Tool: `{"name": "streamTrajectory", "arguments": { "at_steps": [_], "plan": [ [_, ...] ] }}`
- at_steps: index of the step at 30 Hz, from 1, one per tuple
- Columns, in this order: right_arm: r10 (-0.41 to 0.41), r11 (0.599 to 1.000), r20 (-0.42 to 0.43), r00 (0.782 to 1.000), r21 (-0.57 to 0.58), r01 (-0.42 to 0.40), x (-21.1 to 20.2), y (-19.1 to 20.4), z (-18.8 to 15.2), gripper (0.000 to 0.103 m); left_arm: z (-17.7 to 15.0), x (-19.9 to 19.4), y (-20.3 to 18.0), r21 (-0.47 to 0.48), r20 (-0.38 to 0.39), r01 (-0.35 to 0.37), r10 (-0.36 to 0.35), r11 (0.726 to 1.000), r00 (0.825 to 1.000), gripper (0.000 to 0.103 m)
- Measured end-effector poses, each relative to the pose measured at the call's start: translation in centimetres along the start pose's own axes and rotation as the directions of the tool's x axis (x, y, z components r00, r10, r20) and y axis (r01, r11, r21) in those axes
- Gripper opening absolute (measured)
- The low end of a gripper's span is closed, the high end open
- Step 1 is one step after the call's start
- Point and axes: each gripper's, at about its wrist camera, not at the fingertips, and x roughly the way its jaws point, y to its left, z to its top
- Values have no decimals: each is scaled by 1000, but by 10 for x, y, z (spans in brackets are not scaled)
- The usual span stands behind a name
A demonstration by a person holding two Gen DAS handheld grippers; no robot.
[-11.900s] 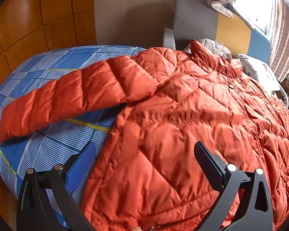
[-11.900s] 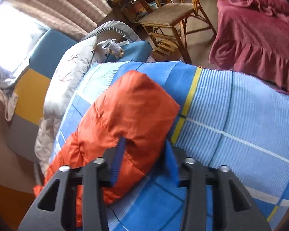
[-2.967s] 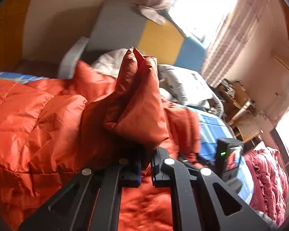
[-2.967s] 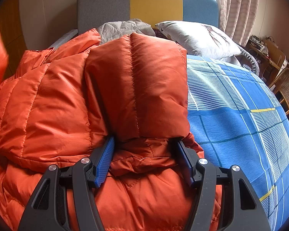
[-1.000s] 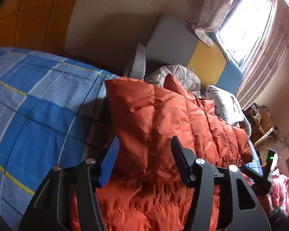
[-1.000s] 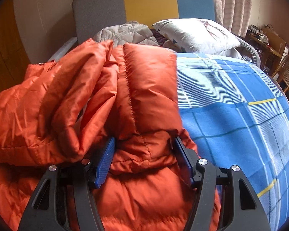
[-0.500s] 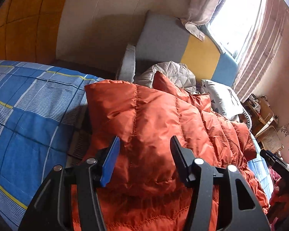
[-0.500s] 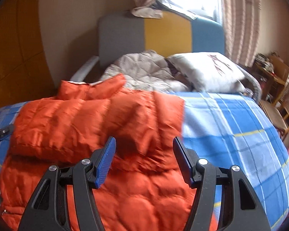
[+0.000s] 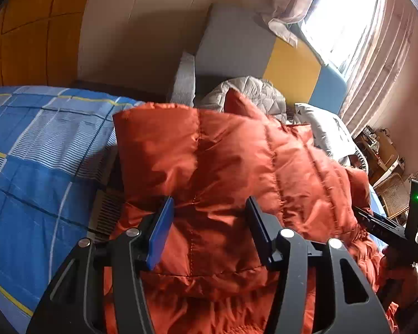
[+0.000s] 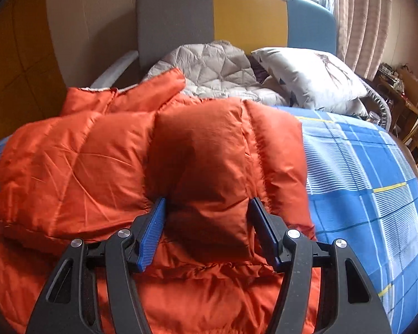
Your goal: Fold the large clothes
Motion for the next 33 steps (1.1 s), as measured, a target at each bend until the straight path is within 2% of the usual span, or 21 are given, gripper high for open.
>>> {"name": "streamTrajectory", "arguments": {
  "at_steps": [7, 11, 19, 23, 24, 26, 28, 33],
  "plan": [
    [28, 1000, -17, 999, -3, -28, 24, -3, -10, 63, -7, 24, 4, -1, -42, -7, 7, 1000, 999, 53],
    [24, 1000, -9, 1000, -11, -25, 32, -1, -14, 63, -12, 30, 1, 20, -36, -35, 36, 999, 999, 53],
    [11, 1000, -4, 1000, -20, -11, 34, 2, -18, 63, -12, 34, 2, 14, -32, -41, 42, 999, 999, 52],
    [2, 1000, -3, 1000, -27, -2, 35, 3, -17, 63, -13, 28, 0, 23, -20, -62, 63, 998, 998, 53],
    [0, 1000, -3, 1000, -29, 0, 33, 4, -17, 63, -13, 23, -4, 32, -10, -79, 80, 996, 997, 60],
    [-6, 999, -3, 1000, -32, 6, 32, 5, -16, 65, -13, 11, -13, 33, 19, -95, 95, 995, 995, 67],
    [-23, 999, 1, 1000, -37, 23, 27, 6, -14, 69, -9, 2, -17, 29, 32, -91, 90, 995, 995, 66],
    [-12, 1000, 9, 1000, -6, 12, 9, 0, -8, 69, 10, -8, -27, 42, 60, -76, 74, 996, 995, 66]
  ]
}}
